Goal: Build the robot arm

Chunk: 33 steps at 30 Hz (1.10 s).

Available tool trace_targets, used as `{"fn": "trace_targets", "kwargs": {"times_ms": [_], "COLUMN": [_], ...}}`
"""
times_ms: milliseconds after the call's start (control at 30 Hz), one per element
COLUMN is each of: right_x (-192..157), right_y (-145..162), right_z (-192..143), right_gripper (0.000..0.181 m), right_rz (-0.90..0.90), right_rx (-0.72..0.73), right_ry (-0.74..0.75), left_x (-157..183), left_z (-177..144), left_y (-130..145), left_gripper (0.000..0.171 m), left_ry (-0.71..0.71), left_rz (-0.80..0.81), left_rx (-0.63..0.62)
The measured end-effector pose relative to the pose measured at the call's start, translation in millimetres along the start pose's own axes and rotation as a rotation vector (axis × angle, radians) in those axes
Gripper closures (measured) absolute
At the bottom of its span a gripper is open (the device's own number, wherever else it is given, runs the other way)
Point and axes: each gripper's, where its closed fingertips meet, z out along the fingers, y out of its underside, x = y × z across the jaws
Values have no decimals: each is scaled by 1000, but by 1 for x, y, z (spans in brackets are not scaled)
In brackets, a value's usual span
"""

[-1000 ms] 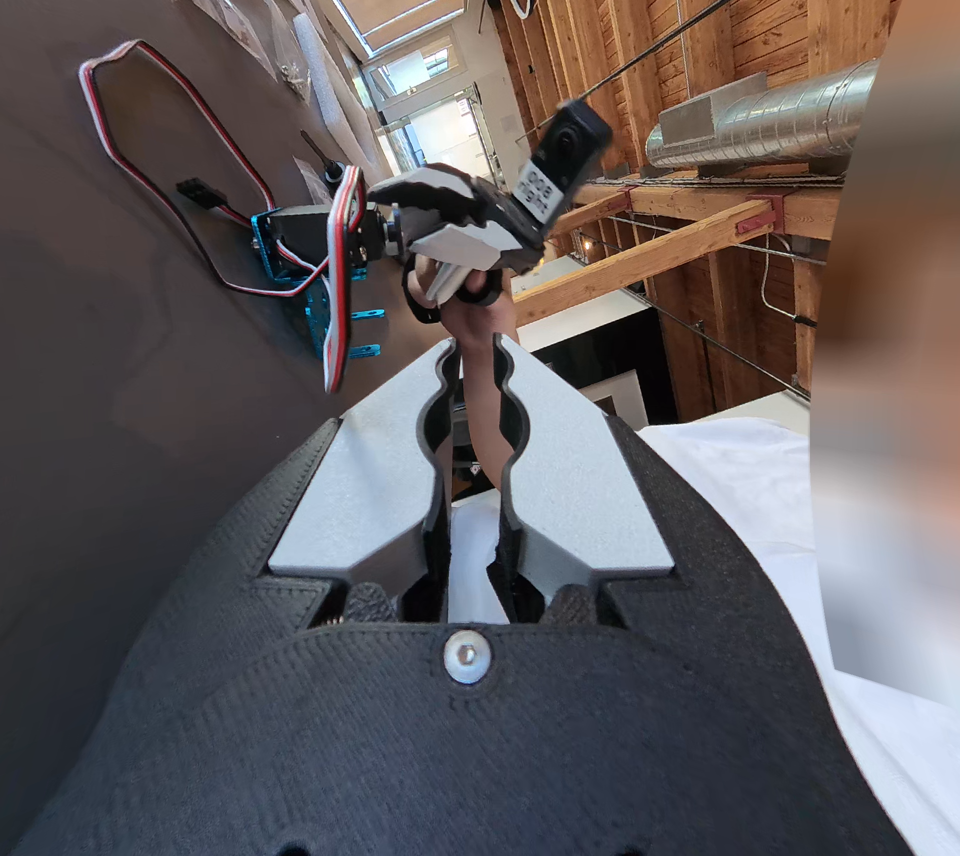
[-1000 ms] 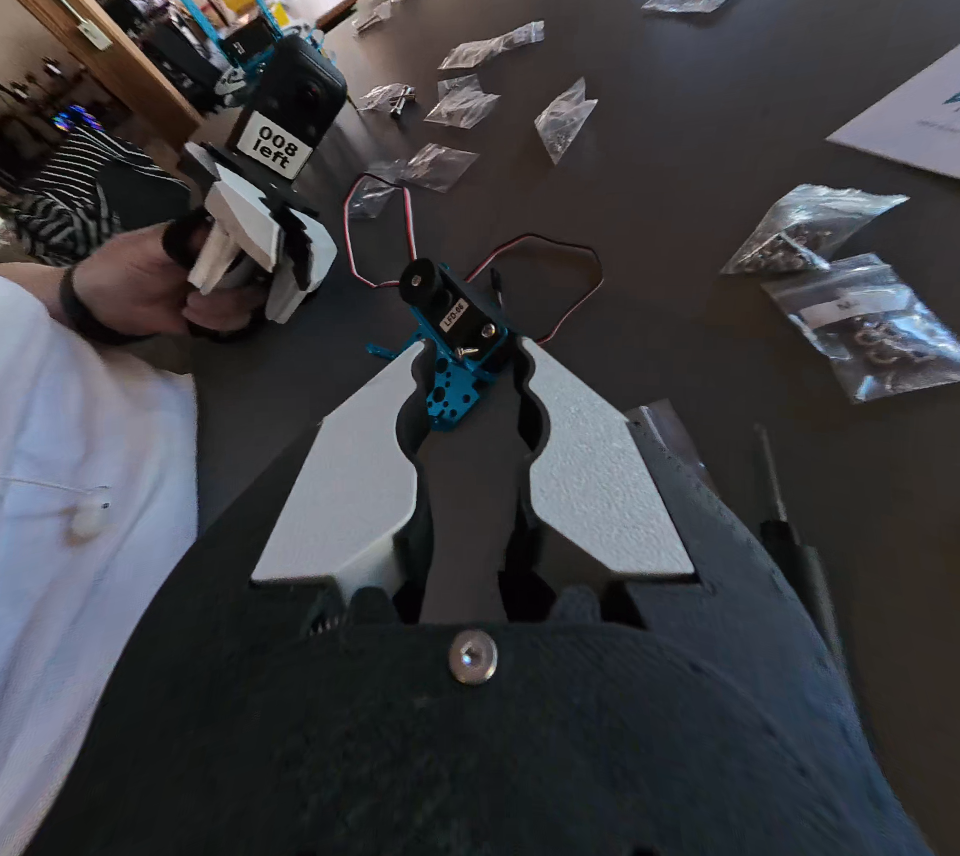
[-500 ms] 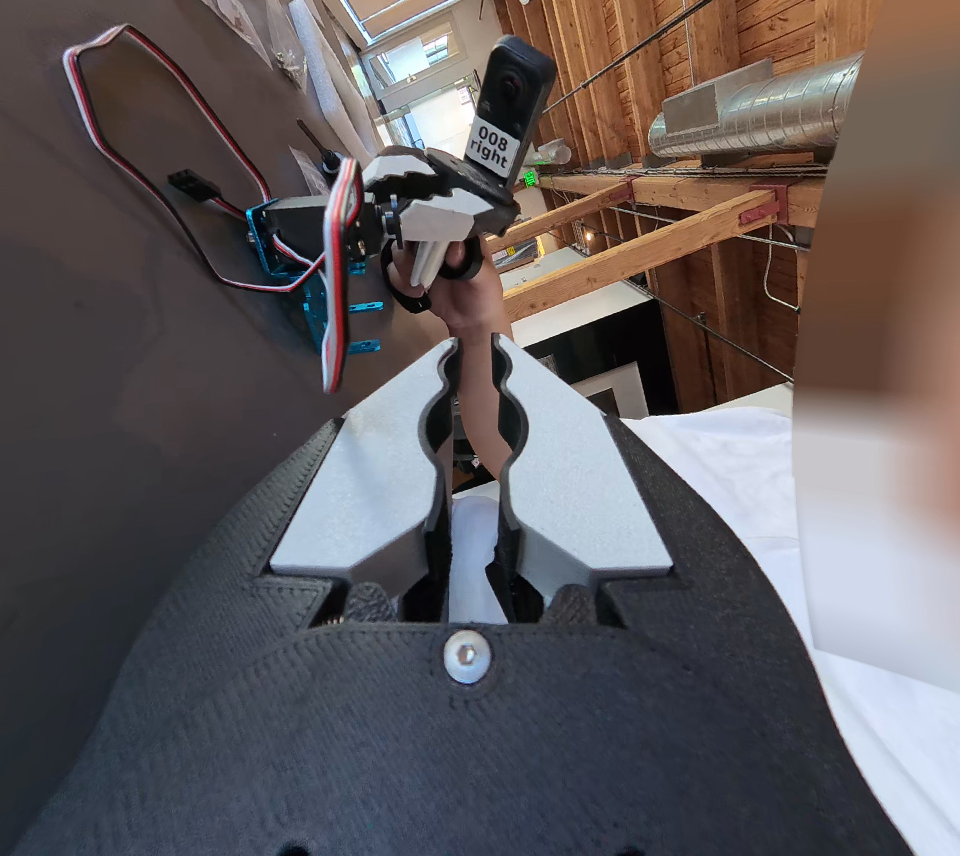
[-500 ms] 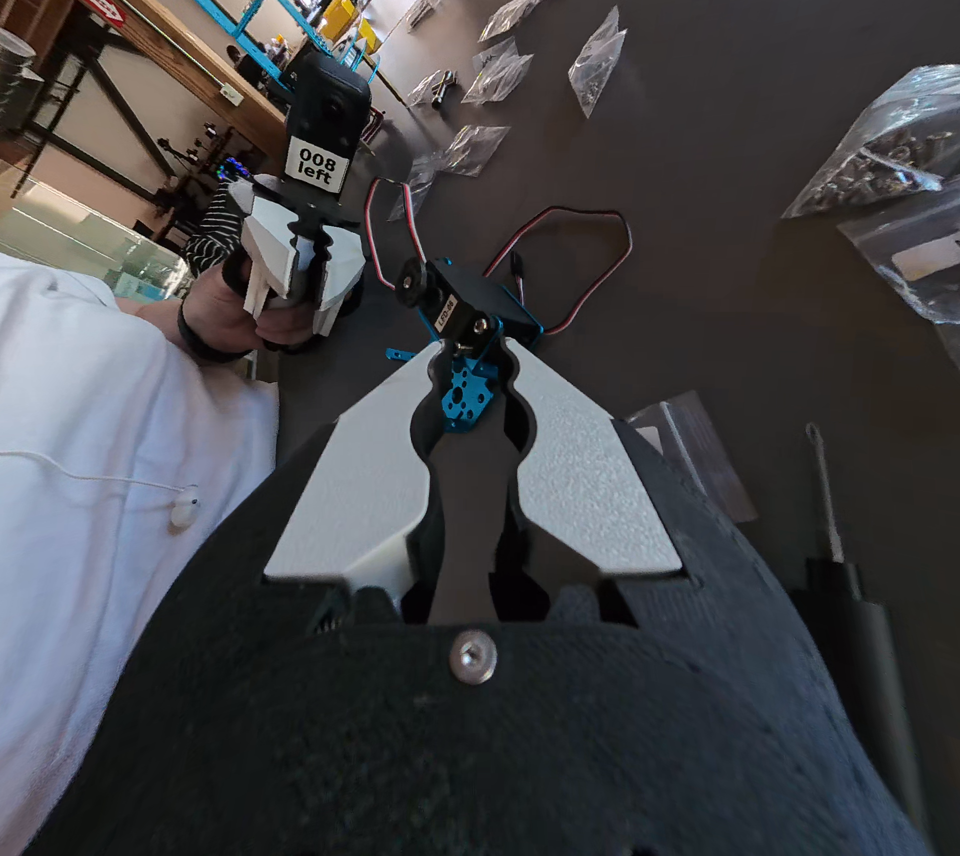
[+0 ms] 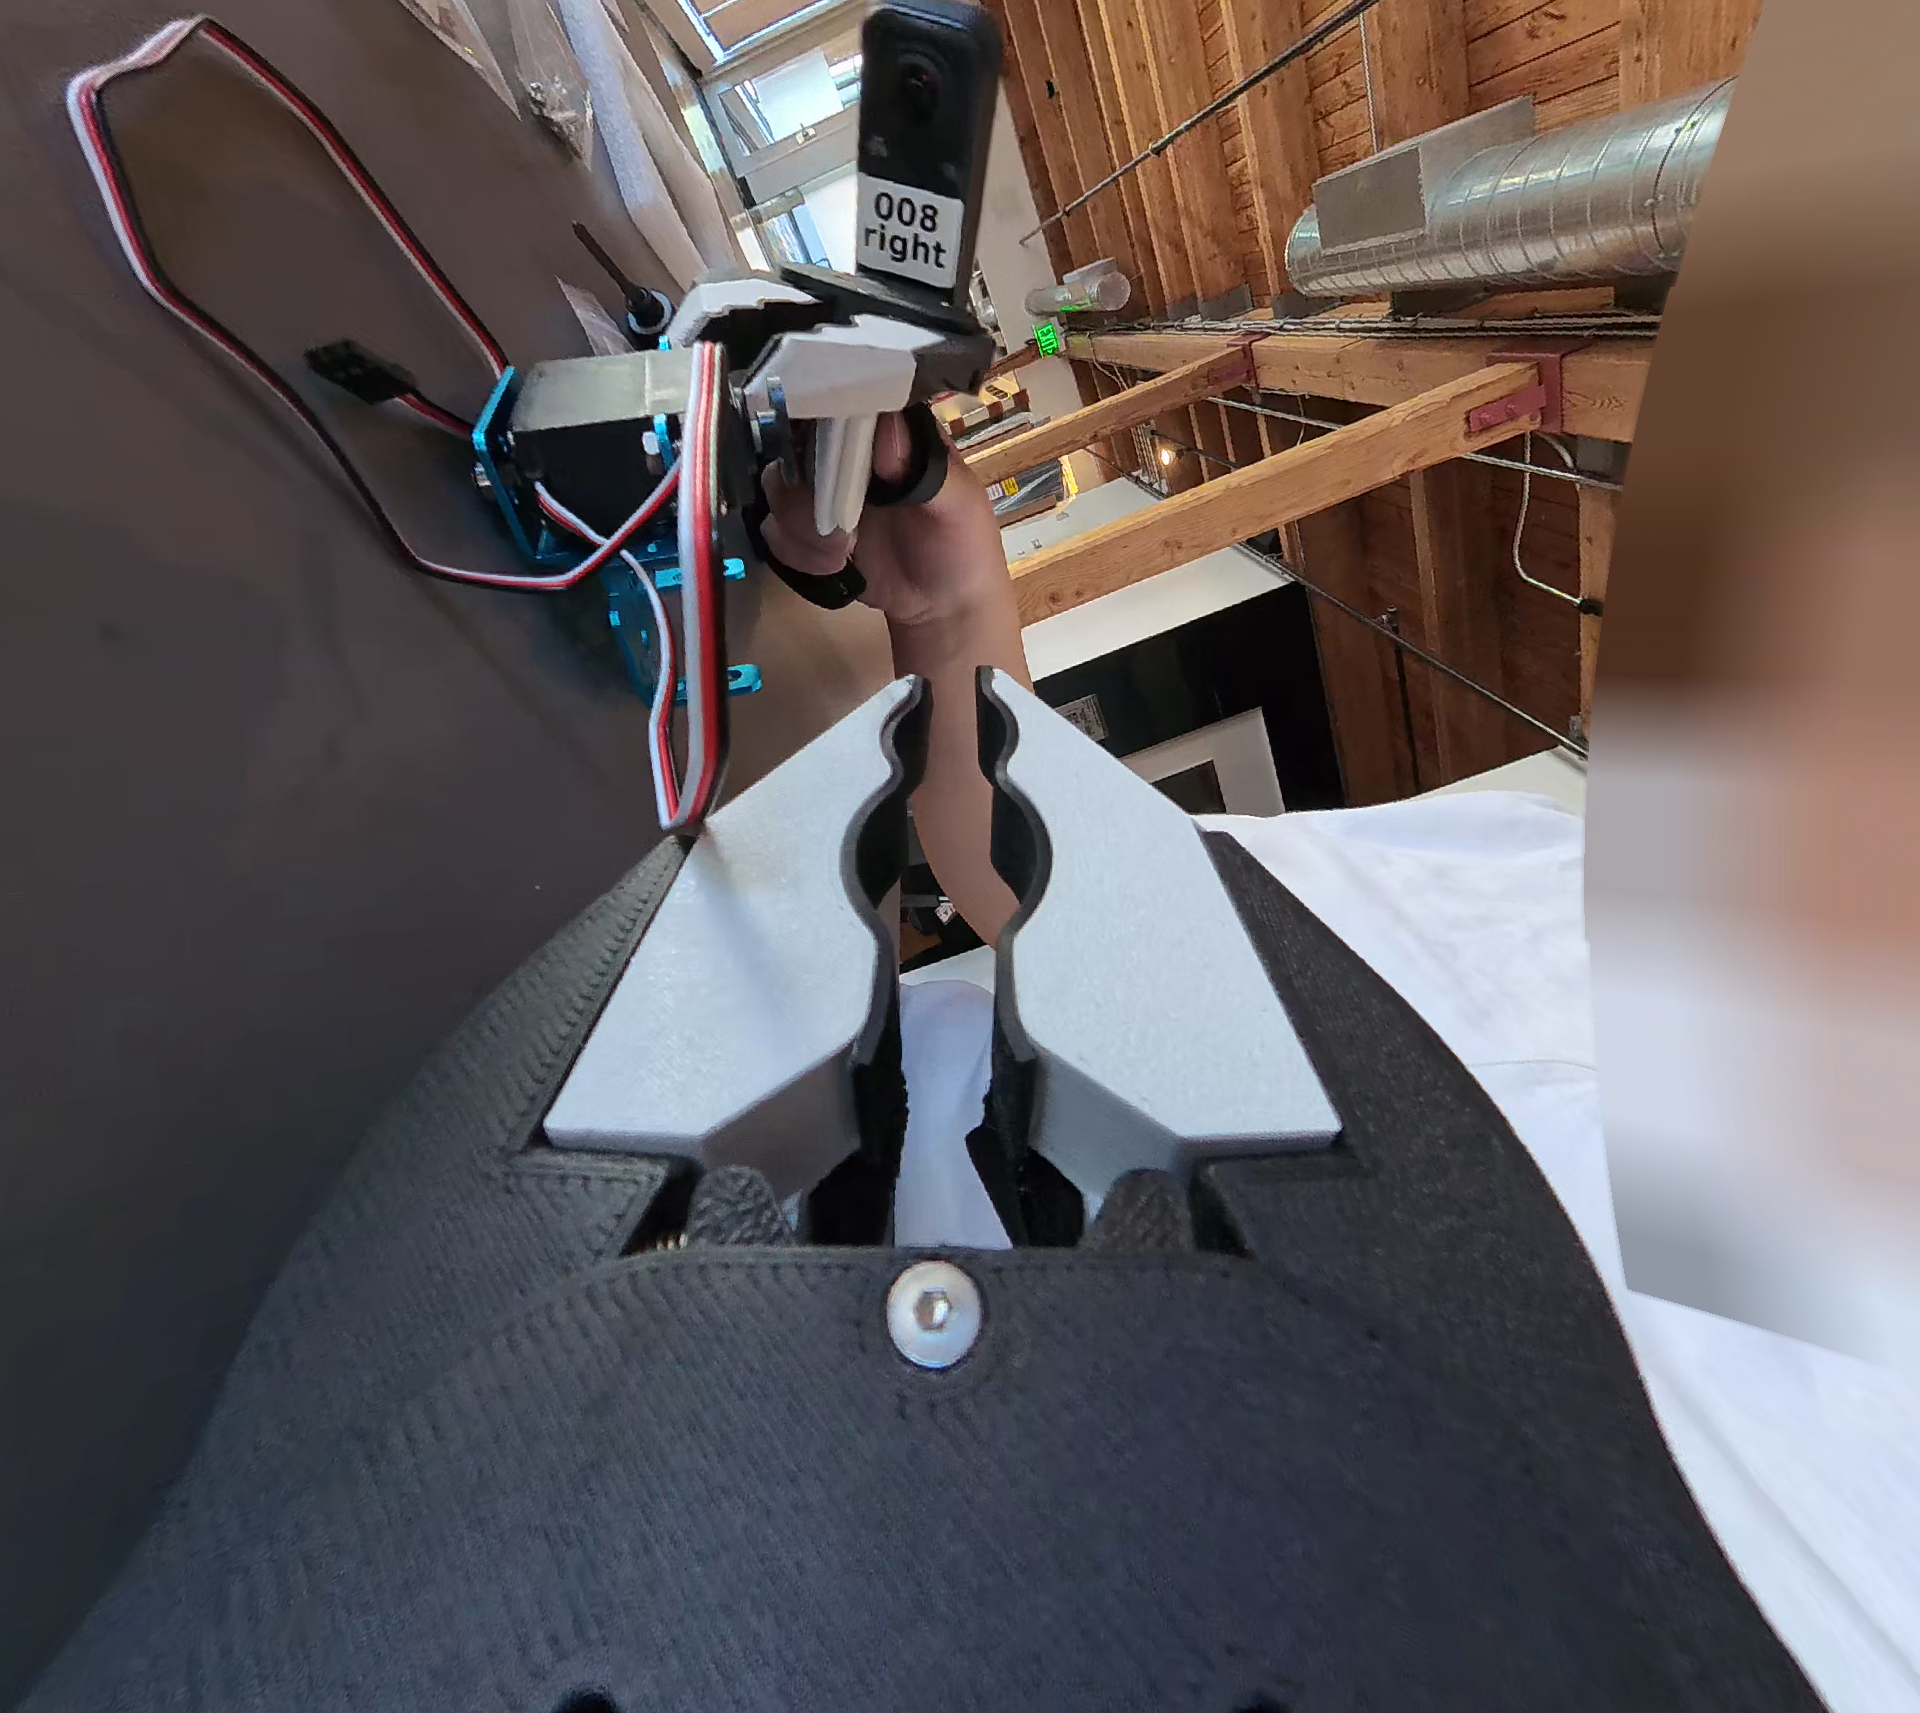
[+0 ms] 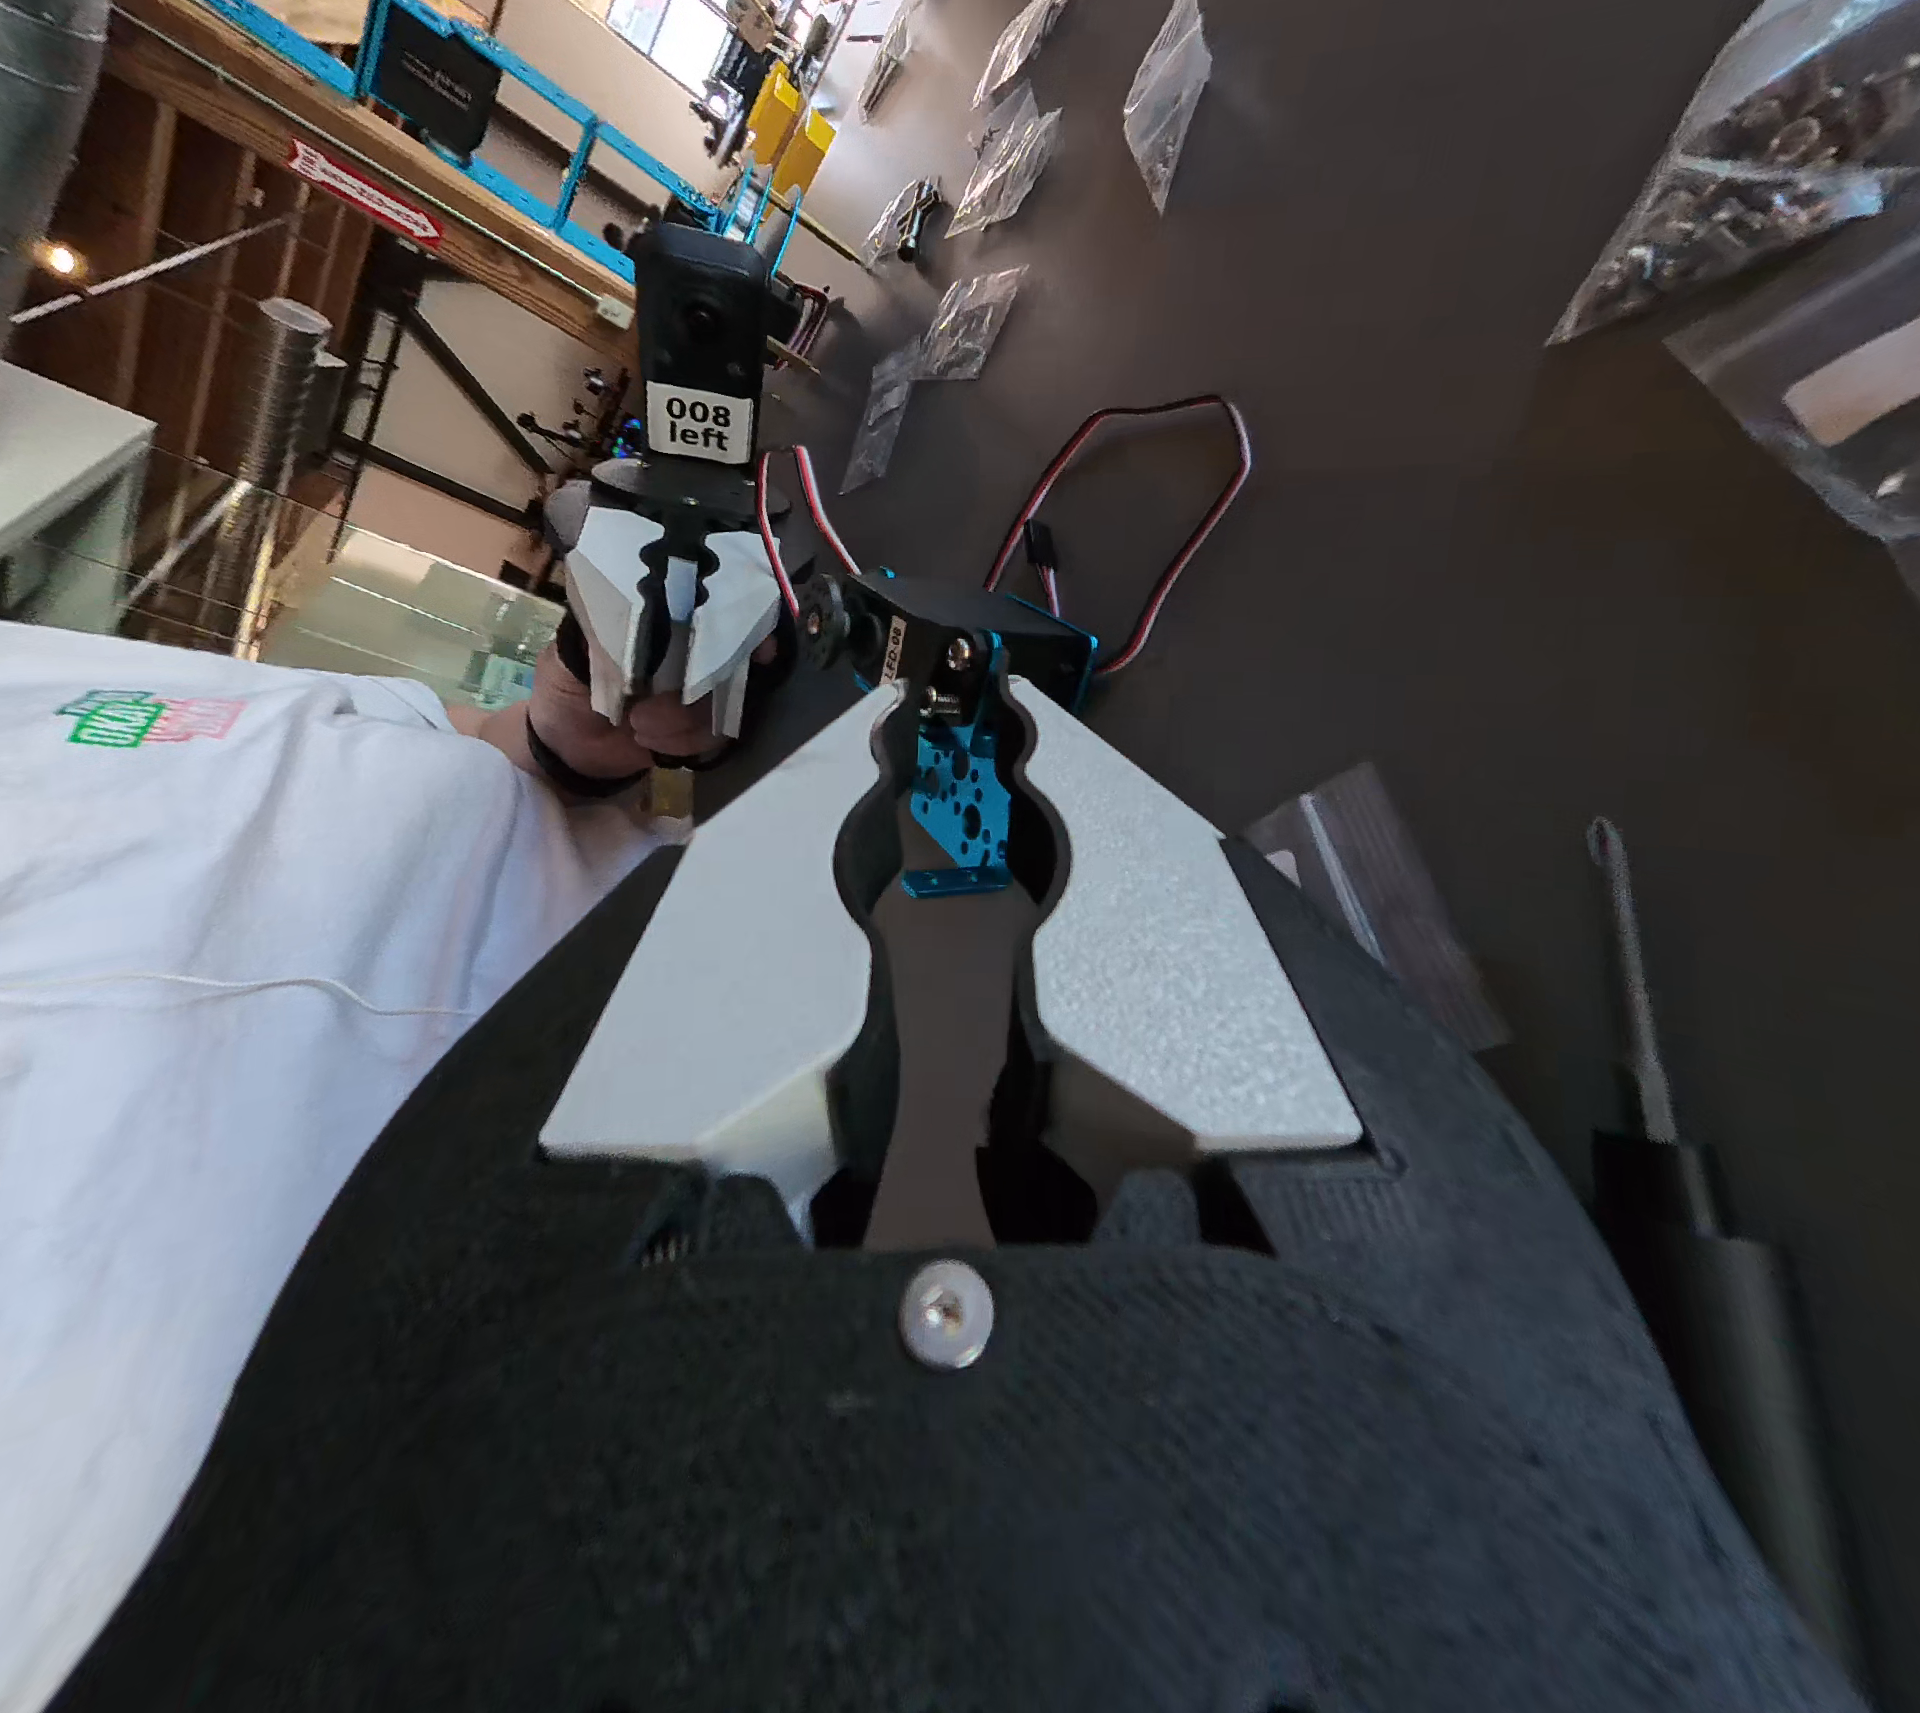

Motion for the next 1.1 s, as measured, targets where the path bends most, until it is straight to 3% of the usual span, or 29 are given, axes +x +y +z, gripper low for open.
{"fn": "trace_targets", "kwargs": {"times_ms": [367, 1100], "right_x": [2, -3], "right_y": [-3, 8], "right_z": [-1, 6], "right_gripper": [172, 166], "right_rz": [216, 25], "right_rx": [-3, -67], "right_ry": [-91, -12], "left_x": [1, 4], "left_z": [0, 0], "left_y": [1, 2], "left_gripper": [165, 167], "left_ry": [6, 25], "left_rz": [5, 5], "left_rx": [-6, -6]}}
